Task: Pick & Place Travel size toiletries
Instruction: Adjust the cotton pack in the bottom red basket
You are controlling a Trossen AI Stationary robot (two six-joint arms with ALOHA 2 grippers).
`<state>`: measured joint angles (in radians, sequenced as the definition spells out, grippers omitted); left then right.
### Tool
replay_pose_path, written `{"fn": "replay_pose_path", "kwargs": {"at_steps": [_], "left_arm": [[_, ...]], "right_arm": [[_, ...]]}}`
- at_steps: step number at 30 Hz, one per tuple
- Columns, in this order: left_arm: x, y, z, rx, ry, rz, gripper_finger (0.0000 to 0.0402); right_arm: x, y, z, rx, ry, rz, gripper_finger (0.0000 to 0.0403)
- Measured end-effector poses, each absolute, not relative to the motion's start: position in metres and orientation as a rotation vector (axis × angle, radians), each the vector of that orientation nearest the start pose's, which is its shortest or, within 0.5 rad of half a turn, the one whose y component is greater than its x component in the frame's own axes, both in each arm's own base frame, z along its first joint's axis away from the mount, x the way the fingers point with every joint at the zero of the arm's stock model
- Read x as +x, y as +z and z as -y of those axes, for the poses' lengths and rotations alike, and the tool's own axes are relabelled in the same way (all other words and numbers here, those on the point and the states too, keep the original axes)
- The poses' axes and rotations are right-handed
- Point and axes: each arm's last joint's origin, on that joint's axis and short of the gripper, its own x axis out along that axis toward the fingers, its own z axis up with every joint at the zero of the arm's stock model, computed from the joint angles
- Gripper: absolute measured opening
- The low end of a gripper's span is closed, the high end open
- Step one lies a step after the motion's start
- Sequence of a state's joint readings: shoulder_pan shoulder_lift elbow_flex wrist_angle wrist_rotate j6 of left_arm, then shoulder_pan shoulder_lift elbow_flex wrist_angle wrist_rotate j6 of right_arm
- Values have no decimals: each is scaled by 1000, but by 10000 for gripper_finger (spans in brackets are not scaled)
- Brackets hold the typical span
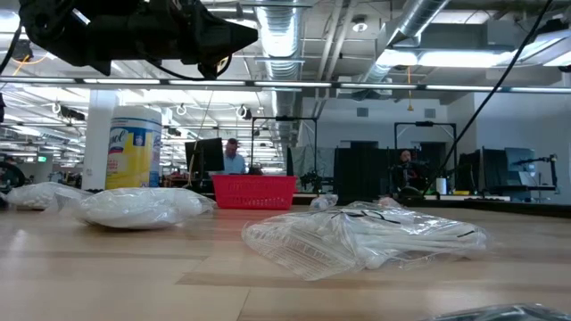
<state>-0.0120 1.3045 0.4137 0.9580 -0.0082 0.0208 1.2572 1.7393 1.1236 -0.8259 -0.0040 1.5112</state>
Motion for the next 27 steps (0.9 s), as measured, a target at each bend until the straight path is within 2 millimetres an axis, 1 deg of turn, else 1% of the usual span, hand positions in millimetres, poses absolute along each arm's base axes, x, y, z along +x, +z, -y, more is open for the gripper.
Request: {"fn": "replay_pose_path", "kwargs": {"at_steps": [15, 19, 24, 27], "left_arm": [[248, 211, 3, 20, -4, 62, 0], [248, 211, 3, 20, -4, 62, 0], [248, 211, 3, 20, -4, 62, 0], [248, 211, 3, 20, -4, 62, 0]], "right_arm": [[96, 174, -295, 306, -134, -1543, 76], [96, 161, -299, 267, -144, -1562, 76], [96, 143, -303, 238, -166, -1666, 76], [97, 138, -304, 230, -177, -1675, 75]]}}
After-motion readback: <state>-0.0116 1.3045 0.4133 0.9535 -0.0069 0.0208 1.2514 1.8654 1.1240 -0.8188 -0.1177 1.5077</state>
